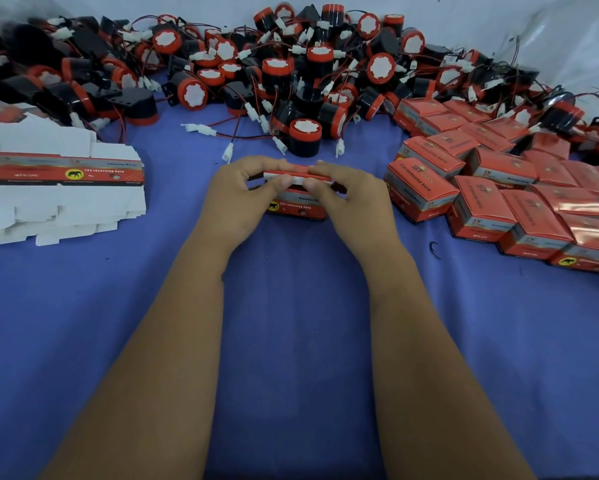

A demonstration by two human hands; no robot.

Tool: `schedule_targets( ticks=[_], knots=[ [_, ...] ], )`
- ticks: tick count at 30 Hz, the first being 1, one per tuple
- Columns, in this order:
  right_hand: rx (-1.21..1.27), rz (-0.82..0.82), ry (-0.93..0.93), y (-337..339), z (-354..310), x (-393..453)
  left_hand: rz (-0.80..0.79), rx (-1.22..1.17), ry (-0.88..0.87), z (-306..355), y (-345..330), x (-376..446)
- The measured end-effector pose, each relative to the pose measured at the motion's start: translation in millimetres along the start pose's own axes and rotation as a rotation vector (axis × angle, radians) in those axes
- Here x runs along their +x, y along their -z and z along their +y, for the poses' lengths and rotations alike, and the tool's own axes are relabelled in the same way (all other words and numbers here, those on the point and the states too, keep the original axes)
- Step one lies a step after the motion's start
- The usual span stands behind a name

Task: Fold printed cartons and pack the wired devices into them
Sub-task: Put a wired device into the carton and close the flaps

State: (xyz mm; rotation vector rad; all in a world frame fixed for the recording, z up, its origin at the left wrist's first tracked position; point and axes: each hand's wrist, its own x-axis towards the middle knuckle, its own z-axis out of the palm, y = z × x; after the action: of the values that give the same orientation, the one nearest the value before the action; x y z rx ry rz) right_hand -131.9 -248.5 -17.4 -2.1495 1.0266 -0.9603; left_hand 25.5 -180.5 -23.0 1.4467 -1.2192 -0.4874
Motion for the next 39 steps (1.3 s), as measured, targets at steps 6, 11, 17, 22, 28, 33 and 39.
schedule_targets(
  ticks=[6, 11, 17, 22, 28, 33, 39],
  knots=[
    [0.137, 0.067, -0.016, 2, 0, -5, 0.011, -0.225, 0.028, -5, 3, 0],
    [0.198, 0.131, -0.05, 0, 3, -4, 0.031, -0.239, 0.031, -6, 2, -1],
    [0.041, 0.223, 0.104, -2, 6, -5, 0.043, -0.019, -0.029, -3, -1, -2],
    [-0.062, 0.24, 0.18, -3, 6, -7, 0.188, 0.451, -0.256, 3, -6, -4],
    [-0.067, 0.204, 0.147, -5, 7, -6, 0.204, 0.609, -0.375, 8, -19, -7],
    [-0.045, 0.213, 0.167, -5, 7, -6, 0.202, 0.546, -0.35, 7, -22, -5],
    [-0.043, 0.198, 0.133, -5, 7, -7, 0.171, 0.567, -0.33, 7, -23, -4]
  ],
)
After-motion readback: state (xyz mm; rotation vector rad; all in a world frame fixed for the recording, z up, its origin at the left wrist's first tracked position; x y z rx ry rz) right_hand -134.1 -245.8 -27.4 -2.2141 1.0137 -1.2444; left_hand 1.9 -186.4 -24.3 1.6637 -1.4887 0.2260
